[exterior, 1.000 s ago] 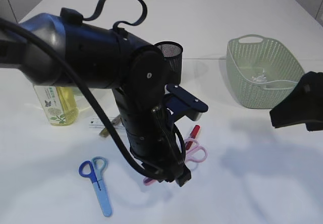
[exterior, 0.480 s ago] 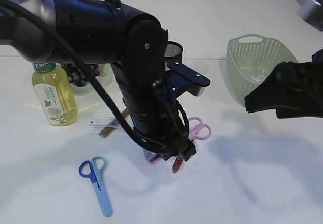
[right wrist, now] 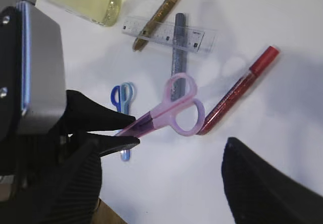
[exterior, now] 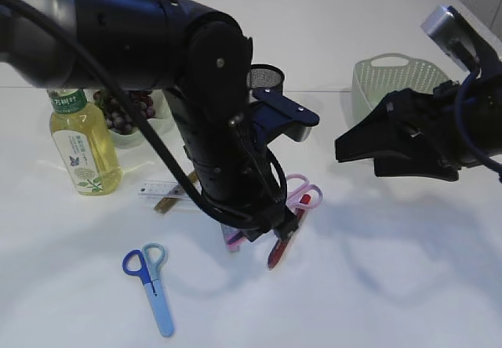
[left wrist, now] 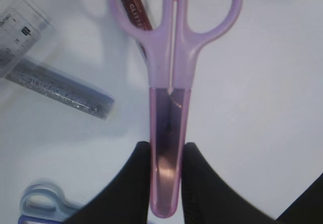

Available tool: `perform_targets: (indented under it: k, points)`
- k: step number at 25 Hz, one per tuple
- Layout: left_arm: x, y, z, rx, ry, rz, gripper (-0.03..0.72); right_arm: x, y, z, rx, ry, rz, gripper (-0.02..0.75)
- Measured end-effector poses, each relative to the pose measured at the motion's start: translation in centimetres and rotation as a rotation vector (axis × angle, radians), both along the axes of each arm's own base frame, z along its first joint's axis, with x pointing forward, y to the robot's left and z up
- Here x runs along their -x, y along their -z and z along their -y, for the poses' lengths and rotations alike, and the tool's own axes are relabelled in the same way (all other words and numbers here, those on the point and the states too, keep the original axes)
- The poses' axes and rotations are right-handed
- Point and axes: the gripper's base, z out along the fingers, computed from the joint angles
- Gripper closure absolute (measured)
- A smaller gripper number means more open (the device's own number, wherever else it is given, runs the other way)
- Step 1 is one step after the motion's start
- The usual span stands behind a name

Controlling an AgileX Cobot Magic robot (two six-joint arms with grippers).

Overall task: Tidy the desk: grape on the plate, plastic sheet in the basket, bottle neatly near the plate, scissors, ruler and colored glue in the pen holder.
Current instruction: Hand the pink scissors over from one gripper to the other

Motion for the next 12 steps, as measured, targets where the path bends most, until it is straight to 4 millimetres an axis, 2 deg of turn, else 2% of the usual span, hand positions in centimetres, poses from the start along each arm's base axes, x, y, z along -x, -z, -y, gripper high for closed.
perform_targets:
  k: [12]
  points:
    - [-0.7,-2.1,-1.3,0.025,-0.053,0.049,0.578,-1.8,1.6,-0.5,-0.086,0.020,0.008,0.163]
